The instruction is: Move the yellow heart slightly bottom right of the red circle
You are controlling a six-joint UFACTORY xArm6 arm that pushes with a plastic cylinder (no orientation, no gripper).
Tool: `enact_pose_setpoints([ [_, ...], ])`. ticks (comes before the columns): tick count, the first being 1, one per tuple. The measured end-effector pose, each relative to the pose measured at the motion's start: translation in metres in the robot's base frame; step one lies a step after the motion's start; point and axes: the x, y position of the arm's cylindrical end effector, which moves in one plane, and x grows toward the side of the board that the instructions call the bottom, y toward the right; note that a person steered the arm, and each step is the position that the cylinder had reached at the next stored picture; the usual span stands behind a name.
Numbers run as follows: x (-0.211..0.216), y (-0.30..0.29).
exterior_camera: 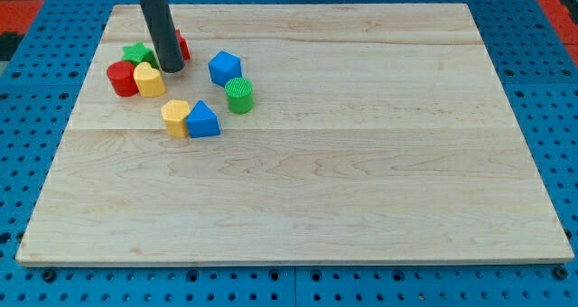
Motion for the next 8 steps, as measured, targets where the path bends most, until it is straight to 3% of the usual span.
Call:
enact_pose_setpoints([
  [4, 0.039, -0.005],
  [6, -0.007, -0.005],
  [8, 0.016, -0.019],
])
